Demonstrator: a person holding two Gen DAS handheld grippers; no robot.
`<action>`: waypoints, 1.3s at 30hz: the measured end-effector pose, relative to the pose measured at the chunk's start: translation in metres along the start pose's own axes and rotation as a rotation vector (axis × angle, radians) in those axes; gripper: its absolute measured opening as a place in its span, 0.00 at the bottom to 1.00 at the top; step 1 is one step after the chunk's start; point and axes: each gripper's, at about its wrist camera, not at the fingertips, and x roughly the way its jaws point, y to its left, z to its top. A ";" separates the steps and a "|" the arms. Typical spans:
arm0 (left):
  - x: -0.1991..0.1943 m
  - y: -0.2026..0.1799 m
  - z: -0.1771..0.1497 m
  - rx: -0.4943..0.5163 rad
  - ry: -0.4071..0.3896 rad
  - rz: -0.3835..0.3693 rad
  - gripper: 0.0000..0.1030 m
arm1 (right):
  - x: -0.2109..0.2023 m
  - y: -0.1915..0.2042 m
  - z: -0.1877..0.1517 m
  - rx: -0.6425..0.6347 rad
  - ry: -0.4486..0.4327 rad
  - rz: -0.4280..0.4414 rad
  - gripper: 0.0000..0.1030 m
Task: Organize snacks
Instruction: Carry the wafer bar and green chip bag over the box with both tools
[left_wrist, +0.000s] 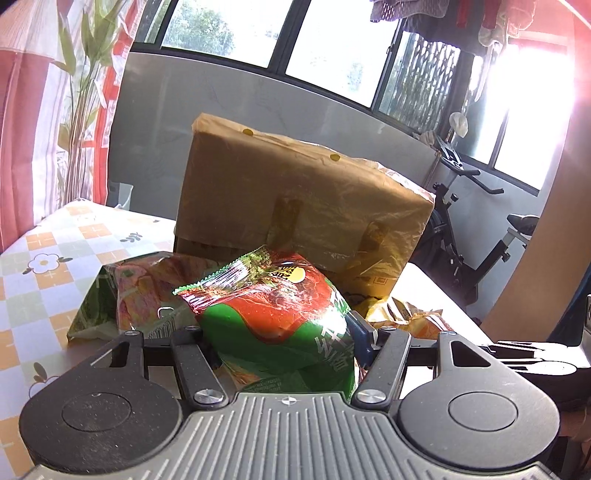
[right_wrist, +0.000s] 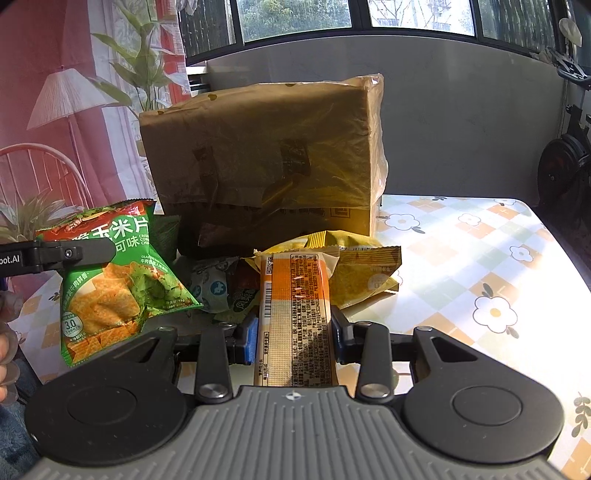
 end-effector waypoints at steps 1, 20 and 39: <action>-0.002 0.000 0.003 0.005 -0.010 0.004 0.64 | 0.000 0.000 0.000 0.000 0.000 0.000 0.38; -0.012 -0.008 0.059 0.080 -0.145 -0.001 0.64 | -0.009 0.006 0.059 -0.058 -0.104 0.045 0.37; -0.004 -0.011 0.088 0.118 -0.193 -0.022 0.64 | -0.009 0.013 0.085 -0.126 -0.134 0.049 0.38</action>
